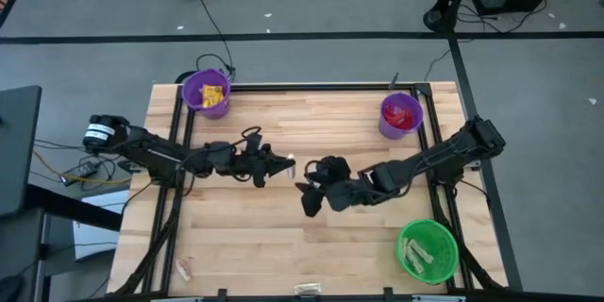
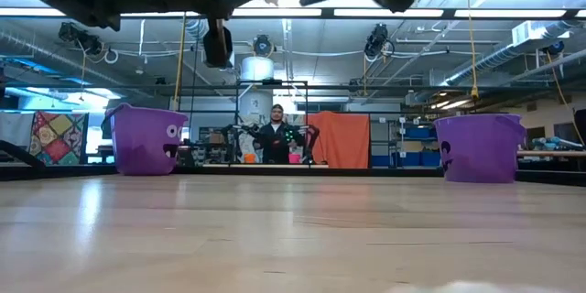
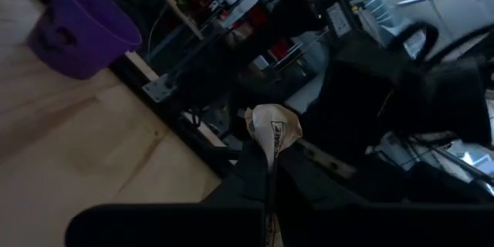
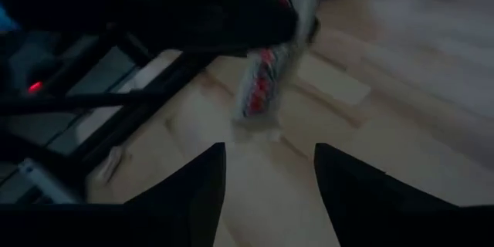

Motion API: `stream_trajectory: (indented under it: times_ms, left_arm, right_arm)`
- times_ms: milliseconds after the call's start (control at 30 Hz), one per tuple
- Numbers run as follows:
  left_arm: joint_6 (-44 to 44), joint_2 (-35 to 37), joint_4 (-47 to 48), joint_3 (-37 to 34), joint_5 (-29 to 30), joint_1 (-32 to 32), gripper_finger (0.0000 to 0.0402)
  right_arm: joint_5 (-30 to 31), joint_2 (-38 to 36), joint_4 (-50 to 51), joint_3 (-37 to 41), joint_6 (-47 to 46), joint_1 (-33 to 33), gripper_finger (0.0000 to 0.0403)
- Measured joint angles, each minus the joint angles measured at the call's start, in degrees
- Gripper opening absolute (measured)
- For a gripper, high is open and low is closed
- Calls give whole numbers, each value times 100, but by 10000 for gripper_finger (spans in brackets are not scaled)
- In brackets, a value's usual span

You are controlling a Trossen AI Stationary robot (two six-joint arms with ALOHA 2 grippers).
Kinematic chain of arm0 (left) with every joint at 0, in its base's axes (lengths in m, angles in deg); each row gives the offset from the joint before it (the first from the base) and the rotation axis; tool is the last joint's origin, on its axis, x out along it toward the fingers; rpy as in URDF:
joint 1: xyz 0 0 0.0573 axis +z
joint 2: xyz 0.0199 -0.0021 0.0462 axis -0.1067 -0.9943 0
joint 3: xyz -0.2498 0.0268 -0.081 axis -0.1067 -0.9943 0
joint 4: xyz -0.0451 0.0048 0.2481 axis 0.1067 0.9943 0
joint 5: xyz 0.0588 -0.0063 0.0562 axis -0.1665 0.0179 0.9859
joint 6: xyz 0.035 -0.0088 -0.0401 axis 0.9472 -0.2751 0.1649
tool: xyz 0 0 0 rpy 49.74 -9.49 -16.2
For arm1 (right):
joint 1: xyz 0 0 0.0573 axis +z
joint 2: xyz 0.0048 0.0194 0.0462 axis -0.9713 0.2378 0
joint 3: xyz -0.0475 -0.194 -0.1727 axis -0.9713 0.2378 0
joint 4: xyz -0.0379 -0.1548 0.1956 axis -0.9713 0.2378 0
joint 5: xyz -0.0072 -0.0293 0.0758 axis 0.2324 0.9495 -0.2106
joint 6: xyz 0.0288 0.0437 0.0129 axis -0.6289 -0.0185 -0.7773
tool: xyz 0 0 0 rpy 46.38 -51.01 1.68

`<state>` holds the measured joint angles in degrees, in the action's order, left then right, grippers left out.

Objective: Sort candy by brand, put in halloween buckets
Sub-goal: Put the white chocolate bar into the green bucket

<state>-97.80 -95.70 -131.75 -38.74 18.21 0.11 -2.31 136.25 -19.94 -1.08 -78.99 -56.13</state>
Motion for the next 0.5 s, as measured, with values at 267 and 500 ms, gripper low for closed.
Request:
stream_trajectory:
  times_ms: [267, 500]
  left_arm:
    - [0, -33, -14, 1, -23, -10, 11]
    - [0, -30, -114, 1, -69, -12, 11]
  right_arm:
    - [-1131, 16, -495, 0, 540, -592, 209]
    - [-1246, 16, -606, 0, 365, -732, 189]
